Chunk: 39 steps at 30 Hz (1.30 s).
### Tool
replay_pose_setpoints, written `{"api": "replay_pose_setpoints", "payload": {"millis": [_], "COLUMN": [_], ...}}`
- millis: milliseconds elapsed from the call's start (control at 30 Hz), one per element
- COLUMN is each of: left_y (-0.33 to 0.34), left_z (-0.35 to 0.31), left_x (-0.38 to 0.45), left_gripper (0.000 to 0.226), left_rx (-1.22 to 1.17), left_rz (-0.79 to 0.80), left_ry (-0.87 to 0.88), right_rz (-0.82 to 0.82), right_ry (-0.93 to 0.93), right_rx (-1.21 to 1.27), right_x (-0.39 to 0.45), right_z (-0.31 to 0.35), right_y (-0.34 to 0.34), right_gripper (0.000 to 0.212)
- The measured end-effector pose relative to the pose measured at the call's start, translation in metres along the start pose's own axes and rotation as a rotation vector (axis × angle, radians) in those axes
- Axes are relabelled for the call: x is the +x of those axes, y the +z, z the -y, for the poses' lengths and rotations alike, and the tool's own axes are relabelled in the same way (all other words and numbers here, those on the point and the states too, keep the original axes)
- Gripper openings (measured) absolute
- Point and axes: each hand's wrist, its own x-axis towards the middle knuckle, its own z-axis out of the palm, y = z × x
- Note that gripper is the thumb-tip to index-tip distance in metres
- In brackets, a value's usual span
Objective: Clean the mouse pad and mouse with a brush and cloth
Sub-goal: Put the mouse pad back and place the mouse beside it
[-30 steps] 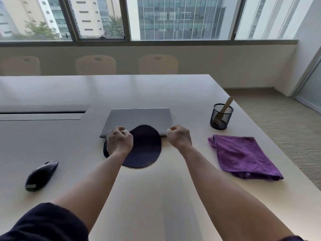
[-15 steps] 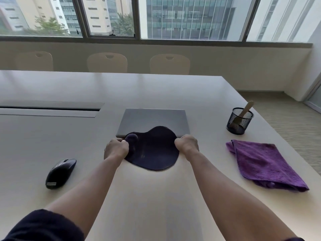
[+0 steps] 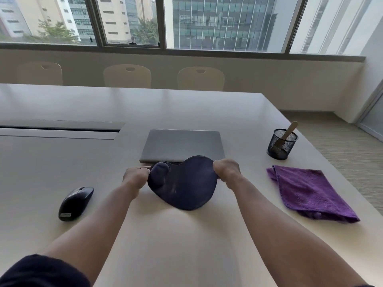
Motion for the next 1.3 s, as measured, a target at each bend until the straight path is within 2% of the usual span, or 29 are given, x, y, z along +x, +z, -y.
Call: {"api": "replay_pose_setpoints", "payload": {"millis": [167, 400, 467, 667, 800, 1167, 1300], "left_y": [-0.002, -0.014, -0.020, -0.035, -0.040, -0.051, -0.055], "left_z": [0.001, 0.016, 0.020, 0.034, 0.039, 0.043, 0.041], "left_x": [-0.014, -0.038, -0.044, -0.056, -0.061, -0.084, -0.091], "left_gripper": [0.022, 0.036, 0.038, 0.024, 0.034, 0.035, 0.014], "left_rx": [-0.004, 0.052, 0.070, 0.120, 0.186, 0.424, 0.527], "left_rz": [0.060, 0.095, 0.118, 0.174, 0.201, 0.121, 0.034], "left_ry": [-0.025, -0.047, -0.028, 0.034, 0.064, 0.130, 0.137], "right_rz": [0.003, 0.049, 0.066, 0.067, 0.036, 0.064, -0.005], "right_ry": [0.016, 0.064, 0.062, 0.104, 0.109, 0.064, -0.003], "right_rx": [0.054, 0.019, 0.005, -0.045, -0.113, -0.356, -0.566], "right_x": [-0.013, -0.041, -0.047, -0.064, -0.073, -0.091, -0.096], "right_z": [-0.011, -0.022, -0.024, -0.038, -0.045, -0.054, -0.050], "right_y": [-0.005, -0.007, -0.006, -0.001, 0.000, 0.000, 0.002], "right_gripper": [0.015, 0.009, 0.010, 0.016, 0.013, 0.011, 0.007]}}
